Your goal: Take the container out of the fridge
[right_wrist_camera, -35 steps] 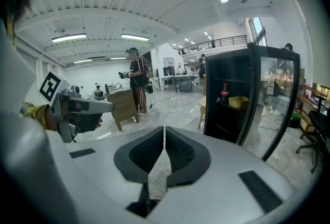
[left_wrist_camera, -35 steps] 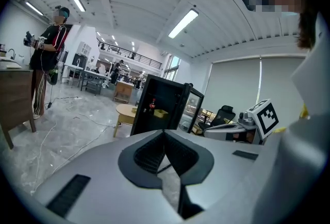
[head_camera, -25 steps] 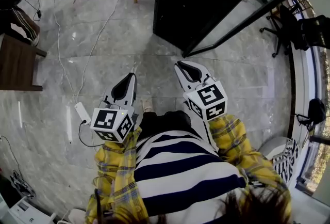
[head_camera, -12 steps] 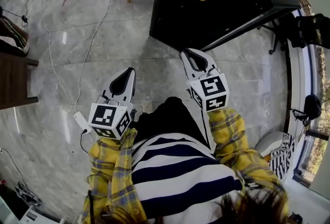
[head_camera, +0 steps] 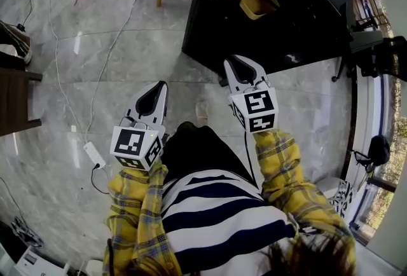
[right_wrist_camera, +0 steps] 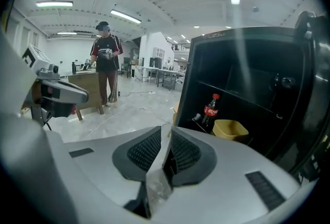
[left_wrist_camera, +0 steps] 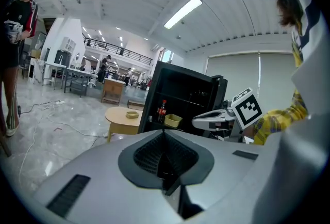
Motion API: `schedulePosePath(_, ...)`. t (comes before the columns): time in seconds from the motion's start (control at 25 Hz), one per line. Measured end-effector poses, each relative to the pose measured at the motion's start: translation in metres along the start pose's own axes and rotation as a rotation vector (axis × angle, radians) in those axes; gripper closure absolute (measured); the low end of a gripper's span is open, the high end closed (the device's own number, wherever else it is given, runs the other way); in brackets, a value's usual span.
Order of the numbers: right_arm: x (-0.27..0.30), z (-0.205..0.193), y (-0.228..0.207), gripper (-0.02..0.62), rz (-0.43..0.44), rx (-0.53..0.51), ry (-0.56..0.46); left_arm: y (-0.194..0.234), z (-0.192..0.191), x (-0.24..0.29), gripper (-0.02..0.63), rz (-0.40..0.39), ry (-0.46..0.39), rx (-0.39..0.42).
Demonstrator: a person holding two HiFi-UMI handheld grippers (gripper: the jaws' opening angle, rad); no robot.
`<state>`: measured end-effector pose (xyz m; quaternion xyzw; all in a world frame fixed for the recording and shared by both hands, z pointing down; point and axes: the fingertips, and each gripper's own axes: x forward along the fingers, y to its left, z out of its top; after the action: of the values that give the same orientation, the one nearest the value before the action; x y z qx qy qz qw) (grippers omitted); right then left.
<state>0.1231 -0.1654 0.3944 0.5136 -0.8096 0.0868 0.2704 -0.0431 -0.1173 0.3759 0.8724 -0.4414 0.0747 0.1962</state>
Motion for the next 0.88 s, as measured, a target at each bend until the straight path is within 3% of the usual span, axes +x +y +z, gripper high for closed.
schedulePosePath(0.24, 0.048, 0.007, -0.04, 0.515, -0.014, -0.057, 0.016, 0.002, 0.004, 0.06, 0.588, -0.004, 0.004, -0.013)
schedulePosePath(0.64, 0.114, -0.012, -0.121, 0.483, -0.123, -0.106, 0.09, 0.012, -0.005, 0.132, 0.588, 0.037, 0.022, -0.009)
schedulePosePath(0.88, 0.143, -0.017, -0.147, 0.468, -0.179, -0.149, 0.123, 0.018, -0.014, 0.162, 0.588, 0.063, 0.02, -0.023)
